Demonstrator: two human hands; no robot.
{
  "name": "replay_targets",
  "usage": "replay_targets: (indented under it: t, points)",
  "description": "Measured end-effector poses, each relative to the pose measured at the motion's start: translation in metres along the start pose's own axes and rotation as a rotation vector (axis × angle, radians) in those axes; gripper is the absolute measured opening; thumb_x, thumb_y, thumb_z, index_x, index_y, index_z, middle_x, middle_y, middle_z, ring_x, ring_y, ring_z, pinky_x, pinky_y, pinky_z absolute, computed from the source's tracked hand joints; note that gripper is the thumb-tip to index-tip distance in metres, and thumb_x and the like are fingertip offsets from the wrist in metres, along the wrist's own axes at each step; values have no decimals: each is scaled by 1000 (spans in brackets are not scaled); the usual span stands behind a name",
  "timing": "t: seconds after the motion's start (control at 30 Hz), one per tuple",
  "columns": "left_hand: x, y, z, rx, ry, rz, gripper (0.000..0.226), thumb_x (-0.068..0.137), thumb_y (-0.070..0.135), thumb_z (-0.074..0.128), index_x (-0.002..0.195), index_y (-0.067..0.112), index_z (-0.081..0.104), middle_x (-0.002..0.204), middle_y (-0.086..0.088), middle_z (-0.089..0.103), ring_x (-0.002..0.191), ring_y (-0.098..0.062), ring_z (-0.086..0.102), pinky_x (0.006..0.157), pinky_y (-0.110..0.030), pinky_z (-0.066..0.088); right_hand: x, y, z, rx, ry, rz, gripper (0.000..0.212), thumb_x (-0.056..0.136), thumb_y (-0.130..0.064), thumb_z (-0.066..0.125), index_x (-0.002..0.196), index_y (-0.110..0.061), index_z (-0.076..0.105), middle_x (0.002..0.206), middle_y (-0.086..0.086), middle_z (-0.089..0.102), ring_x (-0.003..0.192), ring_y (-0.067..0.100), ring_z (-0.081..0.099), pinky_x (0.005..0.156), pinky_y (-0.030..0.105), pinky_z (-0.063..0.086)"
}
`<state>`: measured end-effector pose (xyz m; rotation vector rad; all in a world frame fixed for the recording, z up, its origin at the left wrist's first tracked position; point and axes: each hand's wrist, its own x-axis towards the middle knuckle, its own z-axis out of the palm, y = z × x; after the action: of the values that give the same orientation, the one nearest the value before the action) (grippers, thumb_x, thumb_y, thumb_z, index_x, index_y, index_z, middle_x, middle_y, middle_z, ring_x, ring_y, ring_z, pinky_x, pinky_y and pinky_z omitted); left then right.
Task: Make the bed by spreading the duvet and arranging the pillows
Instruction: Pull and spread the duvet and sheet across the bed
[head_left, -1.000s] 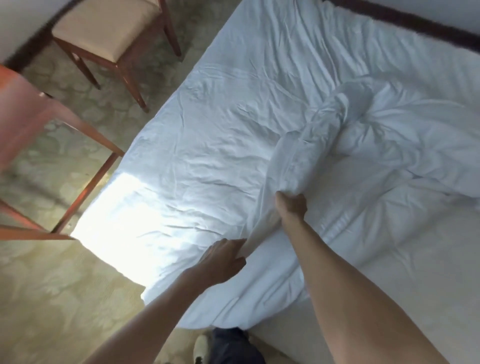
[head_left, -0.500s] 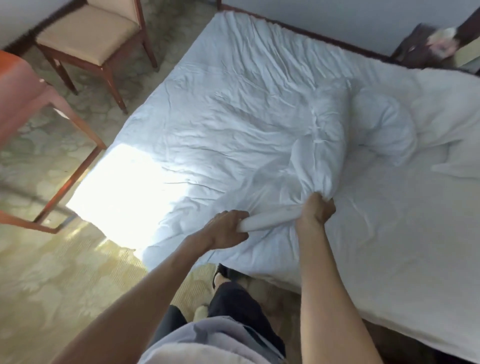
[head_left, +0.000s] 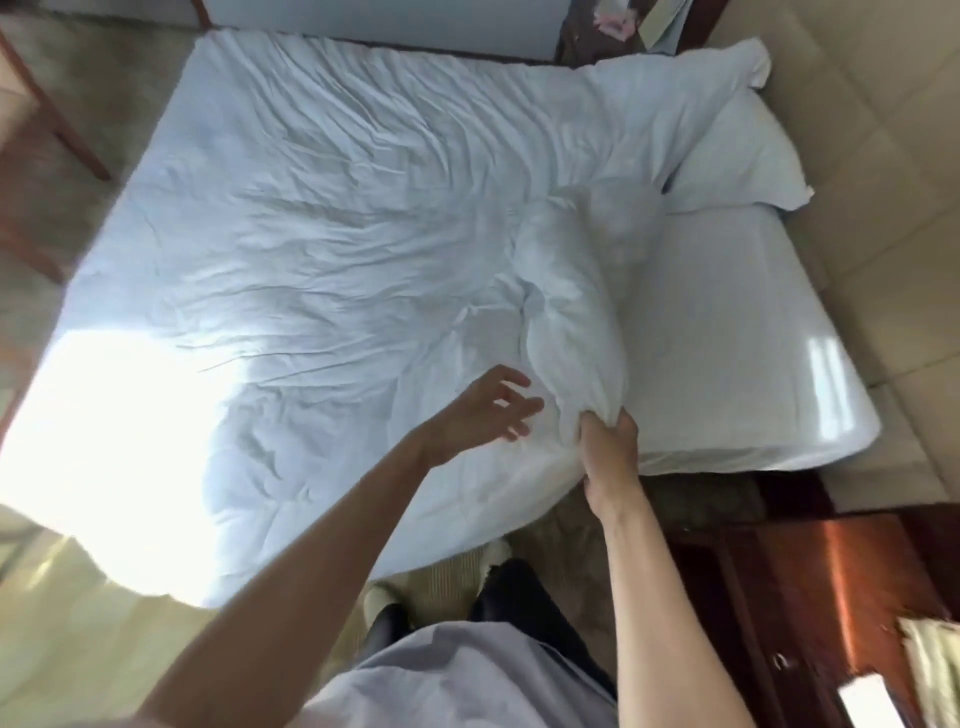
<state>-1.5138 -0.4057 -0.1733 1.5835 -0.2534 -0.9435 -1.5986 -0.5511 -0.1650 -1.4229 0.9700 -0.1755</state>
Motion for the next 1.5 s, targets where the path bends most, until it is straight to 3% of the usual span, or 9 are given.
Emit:
replay_targets:
  t: [0.3, 0.5, 0.63, 0.83, 0.93, 1.03, 1.17, 1.37, 1.5]
  points:
    - [99, 38, 136, -341, 136, -335, 40, 86, 44, 68, 109, 12, 64, 105, -7, 65, 94, -23, 62, 91, -36, 53, 28, 5, -134, -399, -383, -26, 14, 72, 9, 56, 70, -4, 51, 70, 6, 47, 71, 16, 48, 55, 19, 36]
    - [156, 51, 235, -348, 332, -247, 37, 89, 28, 71, 116, 6, 60, 105, -9, 69, 85, -21, 65, 67, -28, 54, 73, 3, -222, -499, -568, 41, 30, 70, -10, 67, 99, -3, 68, 99, 16, 70, 98, 24, 65, 80, 30, 49]
    - [164, 55, 273, -44, 424, 0, 15, 97, 13, 54, 86, 6, 61, 67, -4, 57, 56, -15, 52, 42, -19, 41, 97, 5, -253, -456, -579, 90, 41, 69, -16, 64, 107, 0, 66, 102, 20, 71, 105, 35, 66, 96, 47, 54]
    - [148, 28, 286, 700, 156, 126, 30, 104, 27, 40, 103, 2, 57, 110, -24, 65, 102, -42, 60, 88, -45, 46, 138, -15, -282, 86, -166, 145, 28, 95, -29, 53, 111, -8, 64, 110, 18, 69, 98, 27, 69, 90, 42, 57]
    - [131, 29, 301, 799, -10, 212, 36, 104, 31, 35, 118, 8, 59, 114, -13, 68, 102, -33, 63, 89, -41, 47, 151, -31, -274, -69, -226, 213, 74, 75, -66, 66, 117, -5, 64, 105, 20, 69, 100, 31, 69, 88, 42, 56]
    - [125, 46, 312, 808, -135, 286, 27, 104, 26, 38, 105, 17, 63, 98, -2, 71, 88, -22, 66, 82, -38, 50, 160, -34, -267, -296, -228, 256, 51, 74, -46, 72, 99, -2, 67, 86, 12, 71, 79, 27, 70, 73, 38, 57]
    - [133, 55, 308, 542, -245, 254, 20, 100, 22, 54, 86, 28, 66, 69, 18, 62, 64, 3, 57, 64, -16, 42, 172, -20, -274, -160, -180, 261, 19, 88, -23, 56, 97, -8, 64, 95, 12, 71, 88, 27, 68, 78, 37, 53]
    - [190, 52, 295, -142, 57, -307, 44, 93, 45, 62, 85, 2, 65, 72, -14, 60, 52, -22, 58, 48, -27, 46, 174, -19, -295, 34, -274, 168, 30, 97, -33, 56, 122, -17, 65, 111, 1, 73, 105, 19, 68, 97, 38, 52]
    - [254, 53, 273, -720, 205, -483, 59, 85, 47, 71, 114, 0, 50, 109, -20, 64, 97, -31, 66, 93, -42, 55, 175, -30, -310, -83, -315, 153, 37, 95, -41, 58, 125, -20, 64, 115, -3, 72, 110, 17, 65, 102, 37, 47]
